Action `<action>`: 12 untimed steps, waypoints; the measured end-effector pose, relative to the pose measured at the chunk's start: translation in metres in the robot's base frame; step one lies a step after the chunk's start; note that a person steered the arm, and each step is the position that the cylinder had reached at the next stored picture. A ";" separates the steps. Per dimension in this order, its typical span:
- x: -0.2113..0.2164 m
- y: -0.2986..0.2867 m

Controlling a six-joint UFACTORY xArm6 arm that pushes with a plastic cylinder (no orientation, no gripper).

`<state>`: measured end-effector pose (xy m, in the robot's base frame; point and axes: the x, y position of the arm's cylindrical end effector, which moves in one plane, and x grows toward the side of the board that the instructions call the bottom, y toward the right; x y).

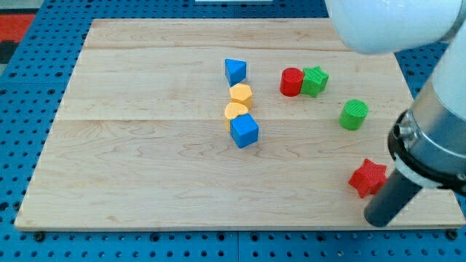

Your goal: Move the green circle to the top right of the red star

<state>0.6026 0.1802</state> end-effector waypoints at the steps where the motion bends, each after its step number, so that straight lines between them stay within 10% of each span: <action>1: -0.073 0.001; 5: -0.170 0.001; 12: -0.199 -0.006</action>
<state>0.4038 0.1738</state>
